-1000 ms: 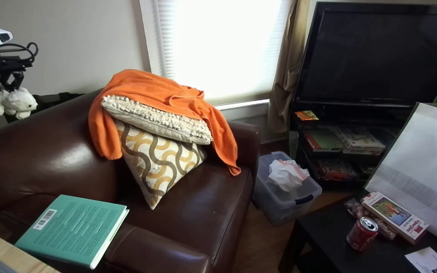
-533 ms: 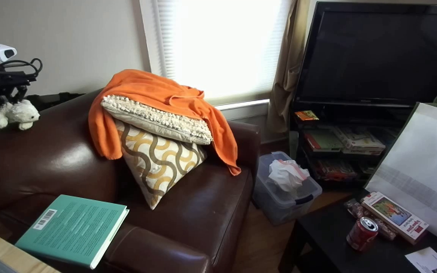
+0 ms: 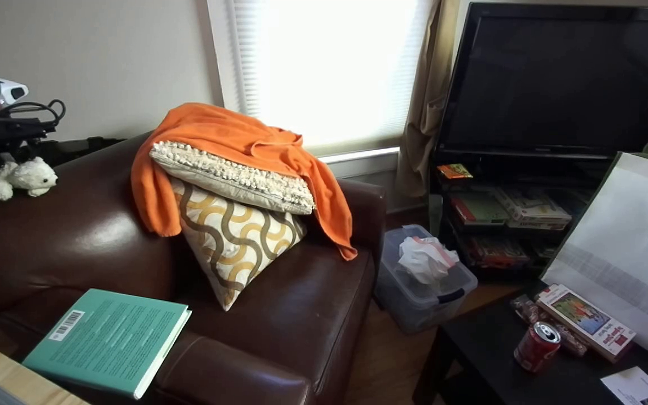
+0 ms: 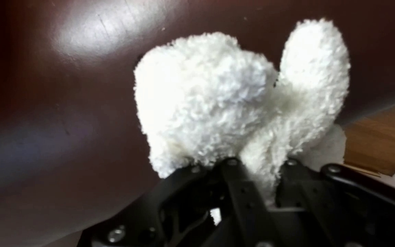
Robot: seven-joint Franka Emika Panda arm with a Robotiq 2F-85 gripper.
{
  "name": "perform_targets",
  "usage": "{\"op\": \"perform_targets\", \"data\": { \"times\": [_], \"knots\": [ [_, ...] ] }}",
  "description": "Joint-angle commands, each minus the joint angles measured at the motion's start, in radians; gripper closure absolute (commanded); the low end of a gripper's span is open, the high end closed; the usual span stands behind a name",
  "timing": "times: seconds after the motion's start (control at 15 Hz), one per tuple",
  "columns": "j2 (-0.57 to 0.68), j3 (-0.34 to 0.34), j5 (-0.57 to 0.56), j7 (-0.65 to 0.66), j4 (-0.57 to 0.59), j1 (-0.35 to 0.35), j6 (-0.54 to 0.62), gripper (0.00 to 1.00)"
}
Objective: Move the fluffy to the armrest on the left
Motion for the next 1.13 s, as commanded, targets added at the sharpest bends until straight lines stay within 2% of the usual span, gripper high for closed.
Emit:
{"op": "perform_targets", "data": {
  "times": [0.0, 0.13, 0.4, 0.67, 0.93, 1.0, 1.07],
  "knots": [
    [0.005, -0.039, -0.042, 0.023, 0.030, 0.035, -0.078, 0.47],
    [-0.021, -0.056, -0.059, 0.032, 0.029, 0.041, -0.128, 0.34],
    [-0.072, -0.032, -0.040, 0.011, 0.030, 0.012, -0.145, 0.03],
    [-0.135, -0.011, -0.033, -0.003, 0.040, 0.005, -0.145, 0.00],
    [-0.290, -0.027, -0.055, 0.052, 0.013, -0.002, -0.249, 0.00],
    [-0.193, -0.008, -0.036, 0.008, 0.058, -0.008, -0.195, 0.00],
    [-0.226, -0.007, -0.036, 0.015, 0.057, -0.014, -0.220, 0.00]
  ]
}}
